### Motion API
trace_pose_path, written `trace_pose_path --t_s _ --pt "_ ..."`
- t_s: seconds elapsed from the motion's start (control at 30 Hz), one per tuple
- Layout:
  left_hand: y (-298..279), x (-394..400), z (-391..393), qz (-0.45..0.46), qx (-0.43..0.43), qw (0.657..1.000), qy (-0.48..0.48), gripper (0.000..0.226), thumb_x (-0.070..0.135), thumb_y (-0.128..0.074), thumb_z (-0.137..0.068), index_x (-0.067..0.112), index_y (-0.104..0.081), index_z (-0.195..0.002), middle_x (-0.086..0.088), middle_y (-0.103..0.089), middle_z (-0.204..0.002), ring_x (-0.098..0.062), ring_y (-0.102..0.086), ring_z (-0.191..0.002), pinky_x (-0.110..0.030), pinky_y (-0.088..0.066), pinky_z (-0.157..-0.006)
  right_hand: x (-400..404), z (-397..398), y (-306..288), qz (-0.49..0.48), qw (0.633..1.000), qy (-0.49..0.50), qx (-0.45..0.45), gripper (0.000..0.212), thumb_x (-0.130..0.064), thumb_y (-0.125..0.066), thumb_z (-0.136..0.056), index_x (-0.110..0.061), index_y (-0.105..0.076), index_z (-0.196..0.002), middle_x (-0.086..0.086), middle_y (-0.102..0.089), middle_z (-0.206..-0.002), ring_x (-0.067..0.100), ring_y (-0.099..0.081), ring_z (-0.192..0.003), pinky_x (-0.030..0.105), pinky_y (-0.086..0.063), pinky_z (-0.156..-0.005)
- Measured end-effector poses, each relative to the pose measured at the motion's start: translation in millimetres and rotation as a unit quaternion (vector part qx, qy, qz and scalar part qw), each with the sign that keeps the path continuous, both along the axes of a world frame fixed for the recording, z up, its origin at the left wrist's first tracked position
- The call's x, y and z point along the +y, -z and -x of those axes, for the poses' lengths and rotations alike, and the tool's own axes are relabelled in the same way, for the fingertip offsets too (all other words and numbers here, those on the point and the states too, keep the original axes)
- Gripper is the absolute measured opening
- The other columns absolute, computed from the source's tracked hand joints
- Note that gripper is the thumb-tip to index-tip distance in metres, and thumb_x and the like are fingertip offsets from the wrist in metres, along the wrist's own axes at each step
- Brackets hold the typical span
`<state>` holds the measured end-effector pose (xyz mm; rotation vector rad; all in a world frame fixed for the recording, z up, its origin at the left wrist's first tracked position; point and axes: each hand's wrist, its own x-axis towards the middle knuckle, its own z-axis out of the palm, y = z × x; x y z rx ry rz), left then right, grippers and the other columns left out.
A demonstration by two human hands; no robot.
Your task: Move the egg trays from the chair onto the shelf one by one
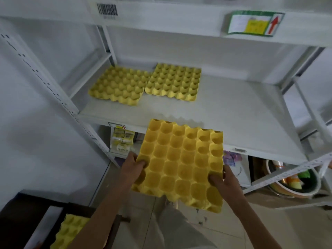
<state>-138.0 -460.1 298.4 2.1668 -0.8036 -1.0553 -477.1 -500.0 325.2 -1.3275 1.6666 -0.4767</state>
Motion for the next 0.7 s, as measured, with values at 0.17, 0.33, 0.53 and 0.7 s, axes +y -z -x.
trace_pose_path --t_s 0.17,0.33,0.53,0.7 --pt "-9 -65 -39 0.069 -0.084 0.994 0.011 0.012 0.031 -0.066 -0.093 0.028 -0.056 -0.101 0.017 -0.061 -0.093 -0.009 -0.06 -0.085 -0.023 -0.039 -0.063 -91 -47 3 0.034 0.999 -0.009 0.037 0.023 -0.038 -0.064 -0.09 -0.023 -0.057 -0.107 -0.001 -0.069 -0.095 0.021 -0.066 -0.086 0.045 -0.058 -0.075" --pt "-7 -117 -75 0.068 -0.129 0.989 0.014 0.013 0.035 -0.069 -0.092 0.027 -0.07 -0.102 0.015 -0.069 -0.091 -0.006 -0.064 -0.082 -0.022 -0.042 -0.062 -162 -84 15 0.066 0.992 -0.032 0.1 0.022 -0.039 -0.06 -0.094 -0.018 -0.055 -0.099 0.003 -0.068 -0.084 0.026 -0.067 -0.076 0.048 -0.06 -0.068" --pt "1 -149 -101 0.068 -0.122 0.99 0.03 0.022 0.03 -0.068 -0.093 0.021 -0.074 -0.112 0.007 -0.073 -0.098 -0.014 -0.068 -0.091 -0.029 -0.052 -0.073 -198 -118 22 0.036 0.984 -0.029 0.173 0.032 -0.045 -0.056 -0.091 -0.02 -0.05 -0.11 0.008 -0.068 -0.092 0.034 -0.066 -0.083 0.05 -0.059 -0.075" --pt "4 -168 -120 0.085 -0.131 0.987 0.044 0.021 0.028 -0.068 -0.096 0.018 -0.074 -0.114 0.006 -0.073 -0.1 -0.012 -0.066 -0.091 -0.022 -0.045 -0.07 -199 -137 26 0.064 0.981 -0.004 0.181 0.04 -0.042 -0.056 -0.096 -0.024 -0.039 -0.128 0.011 -0.072 -0.104 0.033 -0.066 -0.083 0.042 -0.054 -0.071"
